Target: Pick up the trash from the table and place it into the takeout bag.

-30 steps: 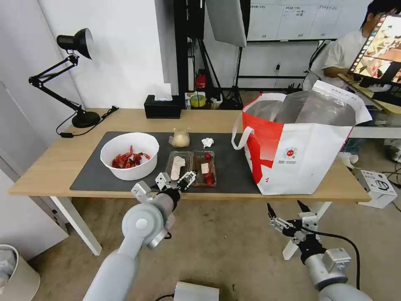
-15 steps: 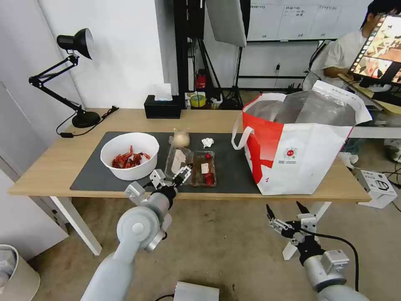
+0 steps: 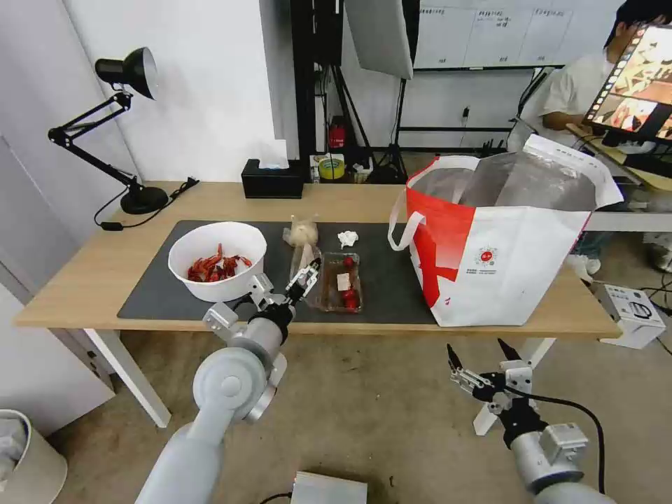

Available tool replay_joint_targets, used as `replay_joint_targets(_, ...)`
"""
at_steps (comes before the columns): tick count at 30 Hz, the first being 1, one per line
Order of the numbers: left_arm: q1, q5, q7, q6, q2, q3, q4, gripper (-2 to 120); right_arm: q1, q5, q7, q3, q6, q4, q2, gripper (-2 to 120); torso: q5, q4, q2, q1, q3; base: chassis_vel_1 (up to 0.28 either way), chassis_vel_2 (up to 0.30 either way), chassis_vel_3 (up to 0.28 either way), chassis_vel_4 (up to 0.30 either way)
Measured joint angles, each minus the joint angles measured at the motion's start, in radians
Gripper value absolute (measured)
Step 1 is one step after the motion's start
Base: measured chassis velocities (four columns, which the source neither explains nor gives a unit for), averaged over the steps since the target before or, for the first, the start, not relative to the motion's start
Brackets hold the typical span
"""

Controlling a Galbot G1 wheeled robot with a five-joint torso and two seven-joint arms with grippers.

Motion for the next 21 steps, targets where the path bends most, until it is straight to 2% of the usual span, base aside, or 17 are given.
replay_joint_targets(8, -0.006, 0.015, 0.002, 0.002, -0.013, 0.034, -0.009, 100, -0.018, -0.003, -0.004, 0.014, 0.009, 0.016, 0.005, 100, 0.0001, 0.0, 0.0, 0.0, 0.0, 0.0, 0.0, 0.0, 0.0)
replay_joint_targets(13, -0.021, 0.047, 0.002, 0.007, -0.046, 0.088, 0.017, 100, -0.041, -0.003, -0.006, 0.036, 0.014, 0.037, 0.015, 100, 0.0001, 0.0, 0.0, 0.0, 0.0, 0.0, 0.0, 0.0, 0.0)
replay_joint_targets(18, -0.031, 0.075, 0.002, 0.016, -0.048, 0.116, 0.028, 100, -0.059, -0.004, -0.011, 0.049, 0.017, 0.053, 0.025, 100, 0.0001, 0.0, 0.0, 0.0, 0.0, 0.0, 0.0, 0.0, 0.0)
replay_joint_targets(21, -0.042, 0.126, 0.005, 0.04, -0.025, 0.136, 0.03, 100, -0.081, -0.034, 0.002, 0.062, 0.016, 0.068, 0.036, 100, 0.0001, -0.0001, 0.0, 0.0, 0.0, 0.0, 0.0, 0.0, 0.0)
